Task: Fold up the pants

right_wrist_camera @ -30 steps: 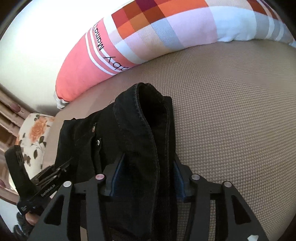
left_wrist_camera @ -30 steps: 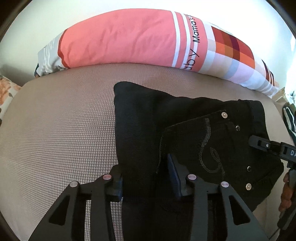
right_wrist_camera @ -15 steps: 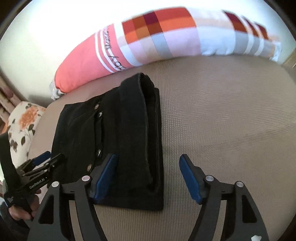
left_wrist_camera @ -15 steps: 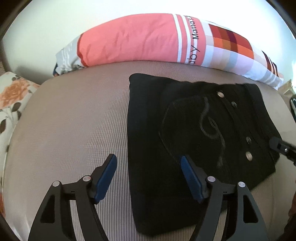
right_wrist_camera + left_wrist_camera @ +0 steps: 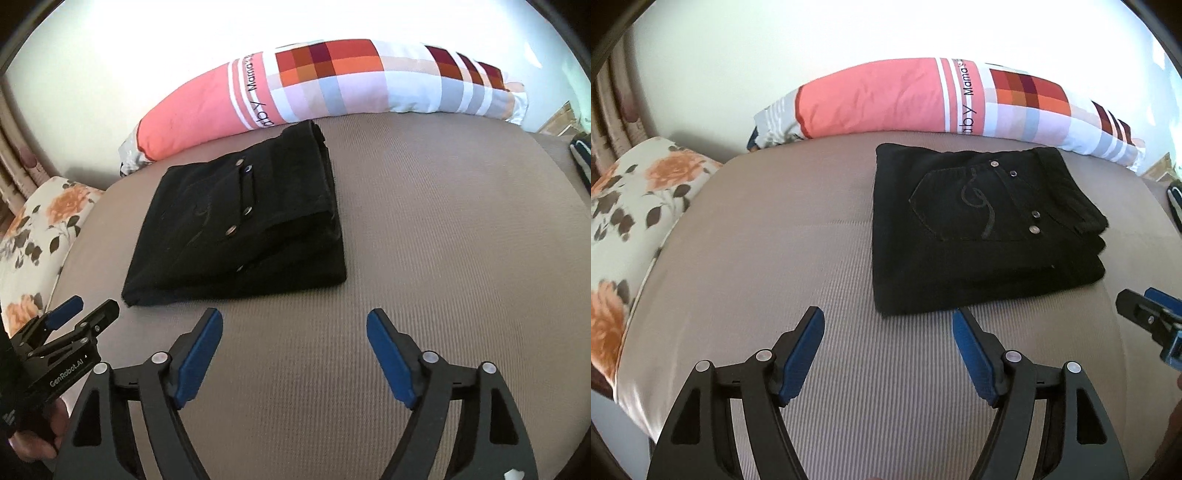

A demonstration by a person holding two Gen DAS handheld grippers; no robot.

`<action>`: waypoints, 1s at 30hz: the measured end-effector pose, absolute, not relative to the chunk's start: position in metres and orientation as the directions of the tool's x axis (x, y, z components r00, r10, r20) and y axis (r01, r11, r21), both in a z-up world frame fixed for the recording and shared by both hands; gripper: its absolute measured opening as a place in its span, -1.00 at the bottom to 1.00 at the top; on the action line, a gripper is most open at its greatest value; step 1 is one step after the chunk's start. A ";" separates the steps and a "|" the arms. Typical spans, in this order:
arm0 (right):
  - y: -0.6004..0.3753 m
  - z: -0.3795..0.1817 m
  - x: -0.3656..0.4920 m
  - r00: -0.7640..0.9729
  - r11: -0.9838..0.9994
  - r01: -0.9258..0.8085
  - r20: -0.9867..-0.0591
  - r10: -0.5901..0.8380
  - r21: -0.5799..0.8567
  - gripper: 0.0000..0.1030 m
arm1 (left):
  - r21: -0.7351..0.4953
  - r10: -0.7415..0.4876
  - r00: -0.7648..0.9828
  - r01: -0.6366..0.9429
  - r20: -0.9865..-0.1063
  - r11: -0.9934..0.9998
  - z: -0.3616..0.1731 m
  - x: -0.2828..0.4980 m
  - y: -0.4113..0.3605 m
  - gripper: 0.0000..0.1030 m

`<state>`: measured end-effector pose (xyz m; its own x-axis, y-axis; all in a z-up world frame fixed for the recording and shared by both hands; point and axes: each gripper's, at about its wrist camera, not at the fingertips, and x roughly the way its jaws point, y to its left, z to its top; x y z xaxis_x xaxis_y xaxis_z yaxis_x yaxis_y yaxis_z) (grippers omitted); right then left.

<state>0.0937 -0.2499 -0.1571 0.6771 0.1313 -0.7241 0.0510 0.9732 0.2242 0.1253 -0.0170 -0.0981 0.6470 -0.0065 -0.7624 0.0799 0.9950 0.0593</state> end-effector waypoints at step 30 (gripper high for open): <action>-0.201 -0.138 0.041 0.789 0.998 0.005 -0.614 0.033 0.060 0.81 | 0.067 0.019 0.688 0.044 -0.725 0.997 -0.085 0.061 -0.016 0.41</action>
<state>0.0410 -0.2006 -0.1382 0.7888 0.0333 -0.6137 0.0048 0.9982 0.0603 0.0612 -0.0156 -0.0853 0.6880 0.0186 -0.7254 0.0439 0.9968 0.0672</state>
